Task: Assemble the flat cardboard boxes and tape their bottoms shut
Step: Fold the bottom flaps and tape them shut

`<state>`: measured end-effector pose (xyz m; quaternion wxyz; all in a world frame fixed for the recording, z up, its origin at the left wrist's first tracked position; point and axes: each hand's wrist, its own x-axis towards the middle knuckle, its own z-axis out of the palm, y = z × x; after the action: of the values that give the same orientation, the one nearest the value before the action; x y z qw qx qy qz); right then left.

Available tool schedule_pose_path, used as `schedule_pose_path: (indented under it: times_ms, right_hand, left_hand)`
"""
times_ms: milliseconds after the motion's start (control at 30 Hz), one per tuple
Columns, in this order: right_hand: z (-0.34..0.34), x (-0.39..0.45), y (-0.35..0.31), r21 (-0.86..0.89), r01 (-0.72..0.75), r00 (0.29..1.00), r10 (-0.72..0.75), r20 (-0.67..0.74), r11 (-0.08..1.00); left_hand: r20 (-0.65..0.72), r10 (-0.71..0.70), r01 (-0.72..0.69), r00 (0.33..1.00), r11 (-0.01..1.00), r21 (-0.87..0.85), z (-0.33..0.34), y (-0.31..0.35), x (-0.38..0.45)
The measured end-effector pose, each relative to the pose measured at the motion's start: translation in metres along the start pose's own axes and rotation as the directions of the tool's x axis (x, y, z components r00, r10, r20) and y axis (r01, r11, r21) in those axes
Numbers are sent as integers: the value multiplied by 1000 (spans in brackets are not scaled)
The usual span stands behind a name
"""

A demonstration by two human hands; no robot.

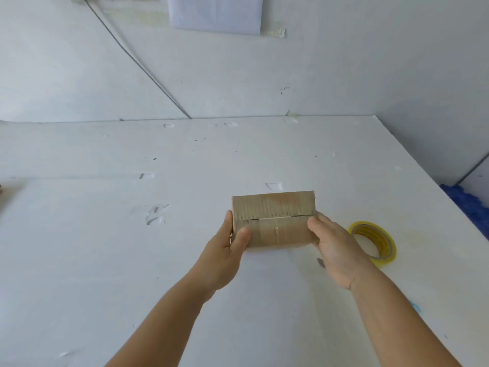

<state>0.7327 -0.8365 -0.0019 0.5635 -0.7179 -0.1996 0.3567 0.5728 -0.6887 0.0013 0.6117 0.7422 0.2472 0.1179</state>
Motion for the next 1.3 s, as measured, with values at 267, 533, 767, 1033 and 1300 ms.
schedule_pose_path:
  times_ms: [267, 533, 767, 1033, 1300]
  right_hand:
    - [-7, 13, -21, 88, 72, 982, -56, -178, 994]
    - [-27, 51, -9, 283, 119, 927, -5, -375, 952]
    - [-75, 95, -18, -25, 132, 893, -130, -431, 991]
    - [-107, 143, -26, -135, 244, 958, -260, -121, 960]
    - [-147, 197, 1, -405, 107, 930, -236, -283, 908]
  left_hand:
    - [-27, 255, -246, 967, 952, 179, -12, 23, 47]
    - [-58, 82, -92, 995, 975, -200, 10, 42, 99]
    - [49, -33, 44, 998, 966, -256, 52, 44, 151]
    - [-200, 30, -40, 979, 998, -44, 124, 43, 218]
    - [-221, 96, -20, 971, 947, 322, 155, 21, 271]
